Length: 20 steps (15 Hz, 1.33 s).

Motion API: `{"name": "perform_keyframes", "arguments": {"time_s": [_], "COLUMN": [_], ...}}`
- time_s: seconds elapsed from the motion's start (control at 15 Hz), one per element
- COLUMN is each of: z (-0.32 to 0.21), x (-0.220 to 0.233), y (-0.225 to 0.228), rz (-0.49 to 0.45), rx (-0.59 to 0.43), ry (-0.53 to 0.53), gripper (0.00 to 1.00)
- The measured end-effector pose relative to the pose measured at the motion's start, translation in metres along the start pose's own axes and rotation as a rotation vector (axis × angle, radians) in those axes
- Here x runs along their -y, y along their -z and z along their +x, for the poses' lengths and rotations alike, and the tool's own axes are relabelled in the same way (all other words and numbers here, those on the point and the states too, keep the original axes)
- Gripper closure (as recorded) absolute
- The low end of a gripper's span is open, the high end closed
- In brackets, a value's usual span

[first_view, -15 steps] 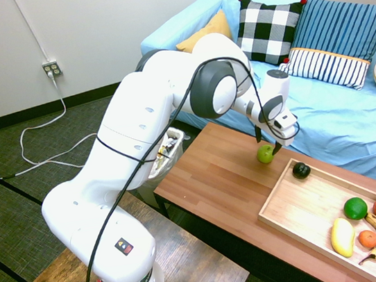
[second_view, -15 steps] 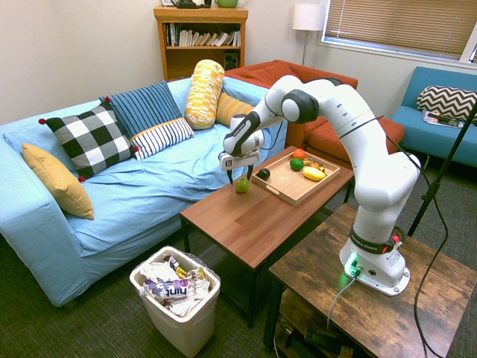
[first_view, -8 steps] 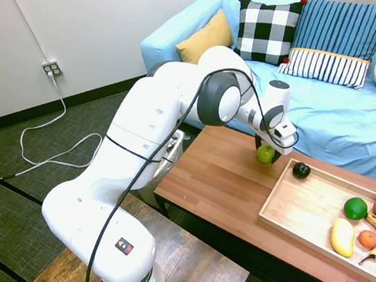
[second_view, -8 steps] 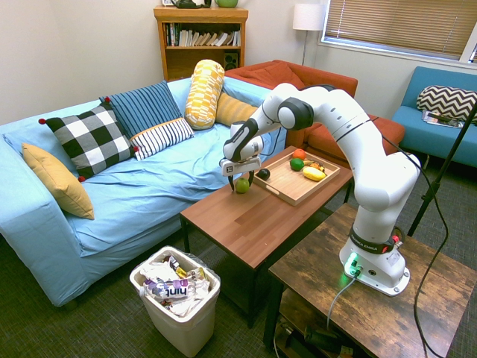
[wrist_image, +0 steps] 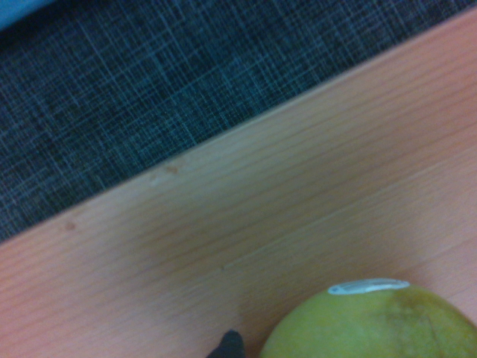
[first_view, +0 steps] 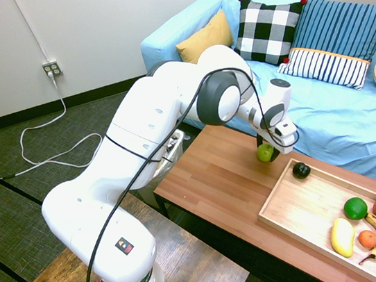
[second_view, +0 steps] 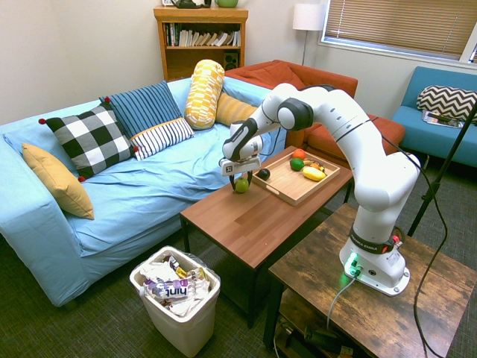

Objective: Put the apple in the tray

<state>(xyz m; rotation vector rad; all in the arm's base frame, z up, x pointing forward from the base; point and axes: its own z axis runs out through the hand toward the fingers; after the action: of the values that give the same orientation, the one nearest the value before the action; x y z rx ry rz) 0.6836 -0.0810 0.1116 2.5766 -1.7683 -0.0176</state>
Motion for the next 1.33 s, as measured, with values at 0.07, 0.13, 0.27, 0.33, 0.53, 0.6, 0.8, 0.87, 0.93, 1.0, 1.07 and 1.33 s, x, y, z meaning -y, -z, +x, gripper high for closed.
{"name": "perform_keyframes", "arguments": {"time_s": [0.07, 0.13, 0.27, 0.33, 0.53, 0.6, 0.8, 0.87, 0.93, 1.0, 1.07, 1.33], "z": [0.007, 0.017, 0.039, 0.053, 0.099, 0.114, 0.145, 0.149, 0.151, 0.151, 0.151, 0.158], "x": [-0.002, -0.006, -0.026, -0.042, -0.106, -0.131, -0.178, -0.185, -0.189, -0.193, -0.195, -0.201], "y": [0.013, 0.029, 0.064, 0.081, 0.112, 0.111, 0.088, 0.077, 0.065, 0.053, 0.042, 0.011], "rz": [0.012, 0.025, 0.045, 0.053, 0.059, 0.05, 0.015, 0.004, -0.007, -0.021, -0.033, -0.049], "rx": [-0.009, -0.02, -0.037, -0.043, -0.051, -0.046, -0.025, -0.02, -0.015, -0.007, 0.0, 0.024], "ry": [-0.01, -0.022, -0.055, -0.075, -0.15, -0.178, -0.234, -0.246, -0.254, -0.259, -0.262, -0.272], "gripper": [1.0, 1.0, 1.0, 1.0, 1.0, 1.0, 1.0, 1.0, 1.0, 1.0, 1.0, 1.0]}}
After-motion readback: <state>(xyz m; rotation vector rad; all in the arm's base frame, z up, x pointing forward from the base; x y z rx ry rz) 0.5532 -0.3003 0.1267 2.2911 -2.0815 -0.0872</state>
